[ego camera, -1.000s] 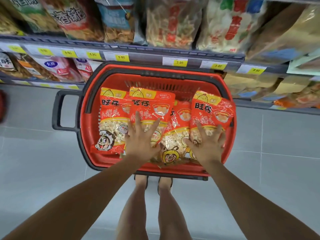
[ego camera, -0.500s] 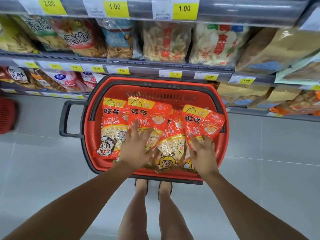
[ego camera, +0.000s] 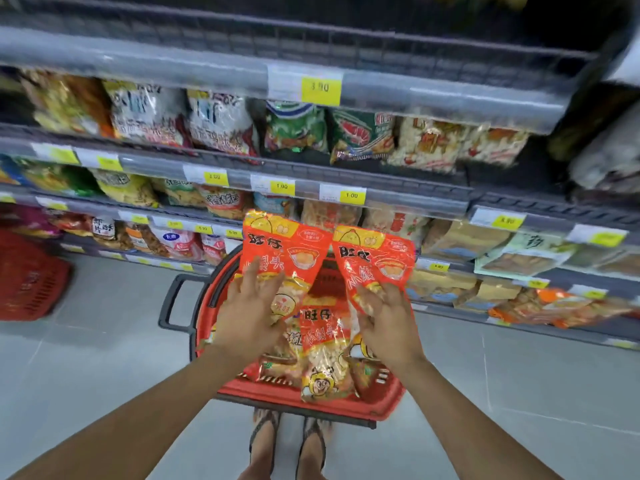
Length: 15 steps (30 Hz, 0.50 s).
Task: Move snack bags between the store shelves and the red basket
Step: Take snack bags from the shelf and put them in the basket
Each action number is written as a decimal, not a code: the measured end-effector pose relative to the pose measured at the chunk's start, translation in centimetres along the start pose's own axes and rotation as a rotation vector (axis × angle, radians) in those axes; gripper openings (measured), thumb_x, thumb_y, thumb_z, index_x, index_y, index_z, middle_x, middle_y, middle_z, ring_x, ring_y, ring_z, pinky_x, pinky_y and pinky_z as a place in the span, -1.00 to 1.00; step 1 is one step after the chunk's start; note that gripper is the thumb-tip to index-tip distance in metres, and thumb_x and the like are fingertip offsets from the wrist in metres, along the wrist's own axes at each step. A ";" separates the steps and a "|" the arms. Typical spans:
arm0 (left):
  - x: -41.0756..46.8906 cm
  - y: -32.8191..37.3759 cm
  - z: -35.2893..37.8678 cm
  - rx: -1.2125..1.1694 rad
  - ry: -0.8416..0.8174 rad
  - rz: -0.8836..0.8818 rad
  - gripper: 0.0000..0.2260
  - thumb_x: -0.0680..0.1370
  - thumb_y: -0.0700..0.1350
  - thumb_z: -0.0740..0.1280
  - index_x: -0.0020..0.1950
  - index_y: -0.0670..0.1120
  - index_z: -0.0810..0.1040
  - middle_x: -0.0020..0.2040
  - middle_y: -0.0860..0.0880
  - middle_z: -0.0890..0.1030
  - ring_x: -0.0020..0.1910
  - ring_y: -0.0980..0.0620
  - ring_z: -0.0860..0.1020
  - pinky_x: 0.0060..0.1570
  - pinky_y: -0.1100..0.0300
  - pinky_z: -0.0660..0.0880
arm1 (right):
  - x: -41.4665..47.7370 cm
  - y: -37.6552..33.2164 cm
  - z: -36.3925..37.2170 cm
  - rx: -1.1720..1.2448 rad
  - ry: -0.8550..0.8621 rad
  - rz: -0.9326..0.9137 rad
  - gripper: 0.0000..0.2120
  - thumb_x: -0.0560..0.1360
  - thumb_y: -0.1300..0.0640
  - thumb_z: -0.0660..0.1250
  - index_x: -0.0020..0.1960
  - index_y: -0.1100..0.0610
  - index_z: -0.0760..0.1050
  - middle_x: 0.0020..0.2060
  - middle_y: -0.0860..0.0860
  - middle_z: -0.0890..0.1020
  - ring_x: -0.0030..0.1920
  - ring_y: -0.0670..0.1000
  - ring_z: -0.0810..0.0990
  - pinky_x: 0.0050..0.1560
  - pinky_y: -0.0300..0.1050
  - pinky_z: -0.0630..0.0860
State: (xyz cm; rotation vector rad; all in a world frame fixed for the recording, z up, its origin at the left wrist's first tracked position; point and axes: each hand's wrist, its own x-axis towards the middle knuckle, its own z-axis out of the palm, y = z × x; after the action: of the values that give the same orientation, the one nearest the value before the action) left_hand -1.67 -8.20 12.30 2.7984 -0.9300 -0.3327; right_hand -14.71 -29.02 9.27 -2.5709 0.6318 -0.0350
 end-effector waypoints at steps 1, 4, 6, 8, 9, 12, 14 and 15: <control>0.0 -0.1 -1.5 0.005 0.035 0.007 -0.24 0.38 0.08 0.46 0.51 0.16 0.19 0.56 -0.10 0.02 0.41 -0.33 0.23 0.10 -0.16 0.54 | 0.4 -1.0 -1.6 0.001 0.023 -0.021 -0.50 0.44 0.17 0.36 0.38 0.01 0.45 0.30 0.16 0.41 0.18 0.21 0.46 0.15 0.13 0.51; 0.1 -0.5 -6.2 0.023 0.144 0.063 -0.23 0.34 0.06 0.50 0.49 0.11 0.26 0.55 -0.17 0.10 0.36 -0.38 0.30 0.17 -0.24 0.47 | 1.5 -3.9 -6.4 -0.022 0.120 -0.106 -0.53 0.47 0.14 0.35 0.37 -0.01 0.45 0.29 0.16 0.43 0.21 0.23 0.46 0.08 0.16 0.56; -0.1 -0.3 -9.7 0.013 0.240 0.108 -0.23 0.32 0.03 0.53 0.47 0.09 0.29 0.53 -0.18 0.13 0.34 -0.37 0.33 0.14 -0.25 0.47 | 1.8 -6.0 -9.8 -0.031 0.208 -0.163 -0.57 0.49 0.12 0.35 0.36 0.00 0.48 0.29 0.16 0.44 0.23 0.24 0.46 0.10 0.15 0.55; -0.4 0.1 -13.3 -0.015 0.361 0.149 -0.25 0.29 -0.02 0.55 0.43 0.07 0.35 0.52 -0.17 0.19 0.29 -0.34 0.37 -0.09 -0.16 0.57 | 1.8 -8.0 -13.0 -0.001 0.317 -0.225 -0.61 0.49 0.10 0.33 0.32 0.03 0.52 0.24 0.16 0.46 0.17 0.25 0.49 0.10 0.17 0.53; -0.6 0.4 -15.1 -0.025 0.414 0.172 -0.27 0.28 -0.03 0.56 0.41 0.06 0.38 0.51 -0.18 0.20 0.28 -0.34 0.38 -0.16 -0.13 0.58 | 1.7 -8.9 -14.5 0.012 0.366 -0.254 -0.61 0.48 0.09 0.31 0.31 0.04 0.53 0.22 0.16 0.47 0.15 0.24 0.50 0.09 0.16 0.52; -0.6 1.1 -20.0 -0.016 0.537 0.237 -0.30 0.29 -0.06 0.56 0.40 0.00 0.44 0.51 -0.22 0.21 0.28 -0.35 0.36 -0.03 -0.16 0.53 | 1.9 -11.5 -18.6 0.029 0.461 -0.324 -0.61 0.48 0.11 0.32 0.30 0.07 0.52 0.23 0.18 0.46 0.16 0.24 0.49 0.08 0.14 0.52; -0.4 1.6 -22.9 -0.017 0.624 0.273 -0.32 0.29 -0.07 0.56 0.39 -0.02 0.46 0.50 -0.23 0.22 0.30 -0.33 0.34 0.02 -0.19 0.50 | 2.3 -13.1 -21.2 0.014 0.525 -0.377 -0.62 0.46 0.15 0.36 0.28 0.09 0.53 0.23 0.21 0.47 0.14 0.27 0.50 0.07 0.16 0.51; -0.4 1.9 -24.3 -0.027 0.667 0.278 -0.33 0.30 -0.07 0.56 0.38 -0.02 0.46 0.50 -0.22 0.22 0.30 -0.33 0.35 0.00 -0.19 0.50 | 2.5 -14.0 -22.4 -0.002 0.556 -0.411 -0.61 0.46 0.16 0.38 0.28 0.09 0.53 0.22 0.22 0.46 0.12 0.27 0.50 0.07 0.15 0.50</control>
State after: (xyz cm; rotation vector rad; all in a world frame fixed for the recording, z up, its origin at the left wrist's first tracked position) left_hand 3.40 -7.16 36.10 2.4230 -1.0837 0.5827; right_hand -9.57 -29.49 35.26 -2.6498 0.2704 -0.9062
